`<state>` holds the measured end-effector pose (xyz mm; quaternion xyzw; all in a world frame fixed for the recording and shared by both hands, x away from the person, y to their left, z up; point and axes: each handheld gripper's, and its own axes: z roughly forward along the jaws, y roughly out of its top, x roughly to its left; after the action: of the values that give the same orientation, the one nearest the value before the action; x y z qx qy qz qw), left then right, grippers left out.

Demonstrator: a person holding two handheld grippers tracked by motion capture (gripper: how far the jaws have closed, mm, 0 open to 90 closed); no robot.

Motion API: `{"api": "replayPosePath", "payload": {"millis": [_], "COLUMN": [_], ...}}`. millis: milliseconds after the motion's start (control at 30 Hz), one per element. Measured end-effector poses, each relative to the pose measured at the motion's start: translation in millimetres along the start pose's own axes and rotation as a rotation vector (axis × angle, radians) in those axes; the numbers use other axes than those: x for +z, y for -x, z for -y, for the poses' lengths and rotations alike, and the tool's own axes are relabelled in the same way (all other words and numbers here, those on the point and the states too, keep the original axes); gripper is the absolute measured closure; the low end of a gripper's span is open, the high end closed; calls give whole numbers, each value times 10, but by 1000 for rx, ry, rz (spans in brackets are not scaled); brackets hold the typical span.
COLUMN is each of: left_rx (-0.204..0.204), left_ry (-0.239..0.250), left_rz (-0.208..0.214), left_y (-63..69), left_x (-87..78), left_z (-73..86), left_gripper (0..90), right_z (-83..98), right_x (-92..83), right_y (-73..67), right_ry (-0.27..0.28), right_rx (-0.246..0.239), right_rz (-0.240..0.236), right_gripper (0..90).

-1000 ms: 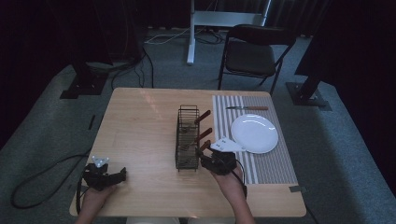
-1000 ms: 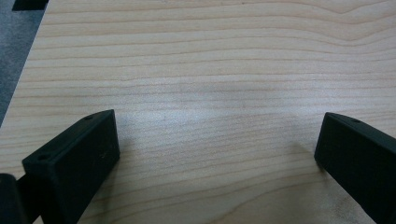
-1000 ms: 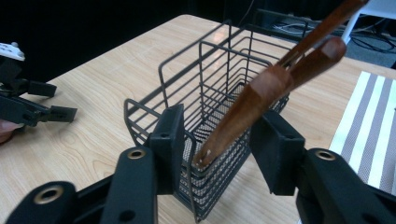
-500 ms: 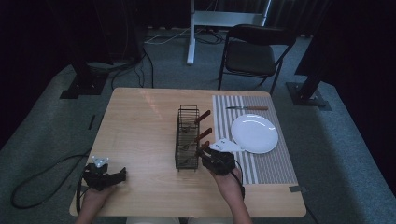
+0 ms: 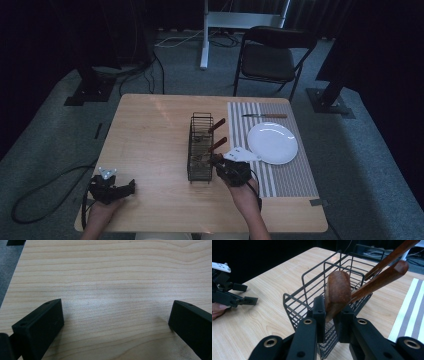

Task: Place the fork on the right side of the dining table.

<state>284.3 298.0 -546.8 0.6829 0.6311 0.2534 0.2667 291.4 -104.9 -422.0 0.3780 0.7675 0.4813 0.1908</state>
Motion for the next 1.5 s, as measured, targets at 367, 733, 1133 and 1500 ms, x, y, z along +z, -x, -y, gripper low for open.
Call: {"api": "replayPosePath", "payload": {"millis": [367, 733, 1133, 1500], "left_rx": [0, 1, 1, 0], "left_ry": [-1, -1, 0, 0], "left_rz": [0, 1, 0, 0], "left_y": [0, -1, -1, 0], "left_x": [0, -1, 0, 1], "left_z": [-1, -1, 0, 0], "left_gripper": [3, 3, 2, 3], "right_z": [-184, -384, -515, -108], "right_x": [-149, -521, -1264, -1364], "right_y": [-43, -86, 49, 410], "right_ry": [60, 140, 263, 206], "right_rx": [-22, -45, -32, 67], "right_rz": [33, 43, 82, 180], "right_gripper": [810, 810, 810, 810]}}
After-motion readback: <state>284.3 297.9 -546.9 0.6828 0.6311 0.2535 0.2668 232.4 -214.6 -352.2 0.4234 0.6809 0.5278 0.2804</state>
